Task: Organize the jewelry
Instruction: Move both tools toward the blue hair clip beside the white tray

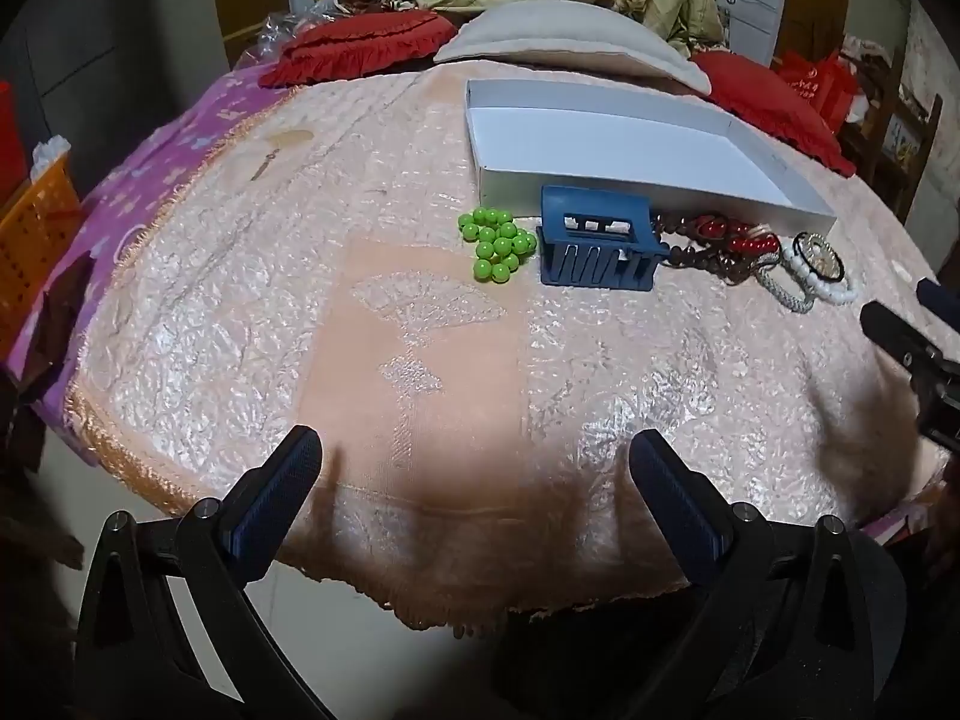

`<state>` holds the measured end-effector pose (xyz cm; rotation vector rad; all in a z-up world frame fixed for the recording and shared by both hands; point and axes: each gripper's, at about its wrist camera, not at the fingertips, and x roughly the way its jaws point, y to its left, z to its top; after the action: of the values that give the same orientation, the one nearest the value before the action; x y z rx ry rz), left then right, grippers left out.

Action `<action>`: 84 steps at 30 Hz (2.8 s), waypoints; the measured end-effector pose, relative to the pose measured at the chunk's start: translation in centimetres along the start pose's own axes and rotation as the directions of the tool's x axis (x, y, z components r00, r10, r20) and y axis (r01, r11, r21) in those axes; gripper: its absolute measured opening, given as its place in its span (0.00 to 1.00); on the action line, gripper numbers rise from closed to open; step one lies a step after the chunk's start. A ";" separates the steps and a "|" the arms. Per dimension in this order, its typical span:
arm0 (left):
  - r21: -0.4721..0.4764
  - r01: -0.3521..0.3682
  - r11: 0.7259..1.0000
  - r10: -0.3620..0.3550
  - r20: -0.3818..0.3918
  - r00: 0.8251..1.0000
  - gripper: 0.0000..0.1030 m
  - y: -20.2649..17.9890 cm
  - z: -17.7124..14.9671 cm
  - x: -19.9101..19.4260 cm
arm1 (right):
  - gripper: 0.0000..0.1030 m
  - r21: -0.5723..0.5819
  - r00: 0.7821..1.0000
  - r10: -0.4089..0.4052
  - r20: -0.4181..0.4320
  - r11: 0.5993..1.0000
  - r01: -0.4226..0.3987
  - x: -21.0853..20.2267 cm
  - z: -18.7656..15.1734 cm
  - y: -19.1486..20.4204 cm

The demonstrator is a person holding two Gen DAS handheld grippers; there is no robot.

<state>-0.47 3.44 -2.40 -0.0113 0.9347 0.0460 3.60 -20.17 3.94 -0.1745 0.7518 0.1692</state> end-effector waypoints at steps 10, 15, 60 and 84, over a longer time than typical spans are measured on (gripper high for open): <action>0.011 0.031 0.999 -0.031 0.024 0.999 1.00 -0.7 -0.2 -0.6 | 1.00 0.055 0.999 0.011 0.031 0.998 -0.013 -0.9 0.0 -1.5; -0.004 0.031 1.000 -0.031 0.019 0.999 1.00 -0.6 -0.1 -0.4 | 1.00 0.081 0.996 0.025 0.087 0.996 -0.032 -1.7 0.3 -1.8; 0.000 -0.018 1.000 0.018 0.048 0.999 1.00 0.0 0.1 -0.2 | 1.00 0.003 1.000 0.002 0.013 1.000 -0.002 -0.4 -0.1 -0.3; 0.069 0.001 0.998 -0.006 0.079 0.997 0.99 -4.0 2.6 0.2 | 1.00 0.153 1.000 -0.024 0.002 0.988 0.024 0.3 0.3 -2.2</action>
<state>1.93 -0.50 -1.01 0.0519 0.8565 0.0108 4.50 -22.25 4.21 -0.0371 0.7553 0.0883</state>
